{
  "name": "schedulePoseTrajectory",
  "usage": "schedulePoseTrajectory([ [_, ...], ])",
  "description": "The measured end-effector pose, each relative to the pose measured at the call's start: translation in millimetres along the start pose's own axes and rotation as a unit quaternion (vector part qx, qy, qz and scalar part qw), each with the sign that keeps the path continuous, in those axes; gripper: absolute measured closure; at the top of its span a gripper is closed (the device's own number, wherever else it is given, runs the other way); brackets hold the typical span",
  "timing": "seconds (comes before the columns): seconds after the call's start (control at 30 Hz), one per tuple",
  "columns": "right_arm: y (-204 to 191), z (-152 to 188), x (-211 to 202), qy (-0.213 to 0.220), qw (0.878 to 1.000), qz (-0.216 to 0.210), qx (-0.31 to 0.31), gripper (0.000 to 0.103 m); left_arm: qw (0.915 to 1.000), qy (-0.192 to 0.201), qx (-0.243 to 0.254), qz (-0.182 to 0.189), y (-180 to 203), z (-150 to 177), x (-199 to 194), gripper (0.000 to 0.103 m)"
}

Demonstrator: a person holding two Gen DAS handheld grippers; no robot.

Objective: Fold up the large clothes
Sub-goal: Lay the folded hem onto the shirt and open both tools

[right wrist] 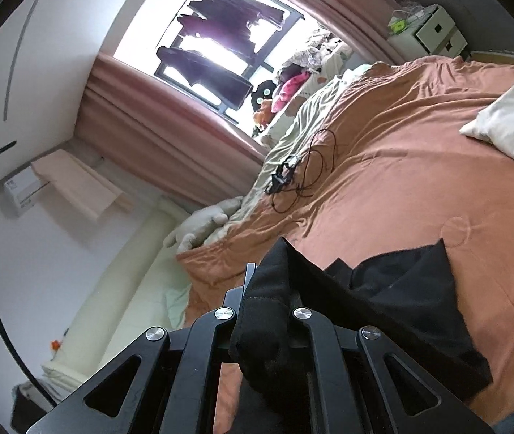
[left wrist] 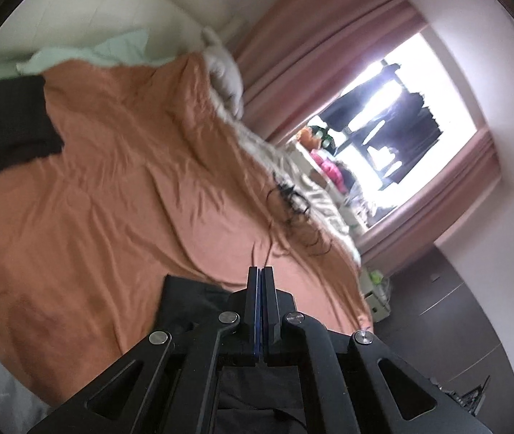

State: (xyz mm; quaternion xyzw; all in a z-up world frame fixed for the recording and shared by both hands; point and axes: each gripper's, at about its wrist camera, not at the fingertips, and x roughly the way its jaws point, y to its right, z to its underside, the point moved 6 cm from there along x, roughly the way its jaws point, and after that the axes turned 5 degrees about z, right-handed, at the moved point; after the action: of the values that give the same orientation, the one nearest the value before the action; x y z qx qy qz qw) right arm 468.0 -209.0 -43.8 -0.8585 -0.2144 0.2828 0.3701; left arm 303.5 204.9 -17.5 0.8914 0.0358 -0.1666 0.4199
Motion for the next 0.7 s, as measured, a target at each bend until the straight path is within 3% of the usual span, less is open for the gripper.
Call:
schedulePoseTrajectory([
  [0.13, 7, -14, 23, -0.003, 1.0, 0.026, -0.007, 0.098, 0.9991, -0.04, 0.008, -0.014, -10, 8, 29, 0.103],
  [0.23, 14, -24, 46, -0.009, 0.999, 0.041, -0.012, 0.098, 0.9964, -0.064, 0.023, -0.051, -30, 16, 39, 0.103],
  [0.4, 39, -31, 94, -0.031, 0.994, 0.1, -0.014, 0.093, 0.9924, -0.086, -0.003, -0.088, -72, 27, 42, 0.103],
  [0.47, 62, -30, 114, -0.046, 0.989, 0.143, -0.008, 0.08, 0.9905, -0.093, -0.017, -0.099, -87, 34, 42, 0.103],
  [0.5, 71, -28, 120, -0.055, 0.986, 0.156, -0.003, 0.055, 0.9895, -0.098, -0.021, -0.104, -92, 39, 42, 0.103],
  [0.53, 83, -25, 127, -0.067, 0.983, 0.171, 0.005, 0.039, 0.9879, -0.106, -0.027, -0.11, -98, 46, 41, 0.102],
  [0.63, 110, -10, 130, -0.095, 0.974, 0.202, 0.024, 0.039, 0.9842, -0.134, -0.033, -0.111, -104, 65, 43, 0.086],
  [0.7, 116, 2, 125, -0.111, 0.973, 0.2, 0.028, 0.039, 0.9828, -0.146, -0.03, -0.11, -104, 77, 43, 0.053],
])
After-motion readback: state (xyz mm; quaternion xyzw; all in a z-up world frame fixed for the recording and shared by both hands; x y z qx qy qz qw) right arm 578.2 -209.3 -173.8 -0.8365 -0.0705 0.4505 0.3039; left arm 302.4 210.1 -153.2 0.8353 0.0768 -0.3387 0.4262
